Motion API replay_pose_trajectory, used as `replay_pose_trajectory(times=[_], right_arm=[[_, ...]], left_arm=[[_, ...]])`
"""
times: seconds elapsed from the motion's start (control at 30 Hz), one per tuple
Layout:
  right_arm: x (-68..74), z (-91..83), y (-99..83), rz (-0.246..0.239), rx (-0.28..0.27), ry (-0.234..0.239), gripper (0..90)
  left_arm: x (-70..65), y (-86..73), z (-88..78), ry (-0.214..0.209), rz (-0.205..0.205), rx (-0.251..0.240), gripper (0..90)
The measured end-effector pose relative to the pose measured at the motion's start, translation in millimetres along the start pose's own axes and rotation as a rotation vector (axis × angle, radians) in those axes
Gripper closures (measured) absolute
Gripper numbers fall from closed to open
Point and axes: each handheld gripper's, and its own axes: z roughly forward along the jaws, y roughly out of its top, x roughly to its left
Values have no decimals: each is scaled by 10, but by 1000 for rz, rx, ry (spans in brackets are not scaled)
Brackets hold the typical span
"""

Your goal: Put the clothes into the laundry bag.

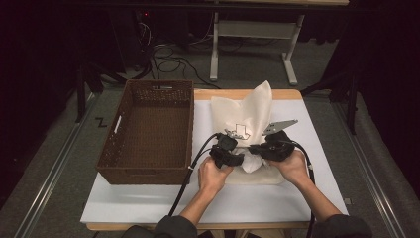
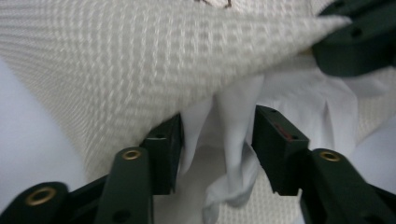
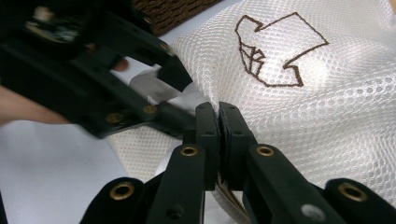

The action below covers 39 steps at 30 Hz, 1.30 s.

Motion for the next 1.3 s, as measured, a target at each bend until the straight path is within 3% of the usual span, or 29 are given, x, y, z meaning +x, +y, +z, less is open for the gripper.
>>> replay_pose_trajectory(times=[0.2, 0.37, 0.43, 0.5, 0.67, 0.8, 0.9, 0.93, 1.1, 1.2, 1.3], right_arm=[[-4, -8, -3, 2, 3, -8, 886], [-8, -6, -7, -2, 7, -9, 885], [-8, 8, -7, -5, 4, -9, 885], [4, 17, -3, -3, 7, -7, 885], [2, 30, 0, -5, 8, -2, 885], [7, 38, 11, -2, 8, 7, 886], [40, 47, 34, -4, 4, 18, 886], [52, 47, 44, -5, 6, 22, 886], [66, 5, 70, 5, -4, 45, 887], [57, -16, 75, 12, -12, 57, 888], [41, 18, 62, 18, -11, 53, 888]], left_arm=[[-23, -144, -88, 73, 45, 59, 440], [-8, -283, -64, 90, 39, 107, 433], [11, -296, -42, 93, 37, 117, 449], [45, -301, 25, 78, 24, 135, 547], [71, -252, 85, -8, -4, 110, 850], [45, -156, 114, -58, -26, 79, 876], [41, -89, 136, -70, -31, 67, 878], [59, -14, 154, -86, -53, 39, 879], [122, 152, 183, -84, -85, -15, 879], [132, 227, 212, -47, -85, -54, 877], [154, 242, 289, -8, -82, -41, 869]])
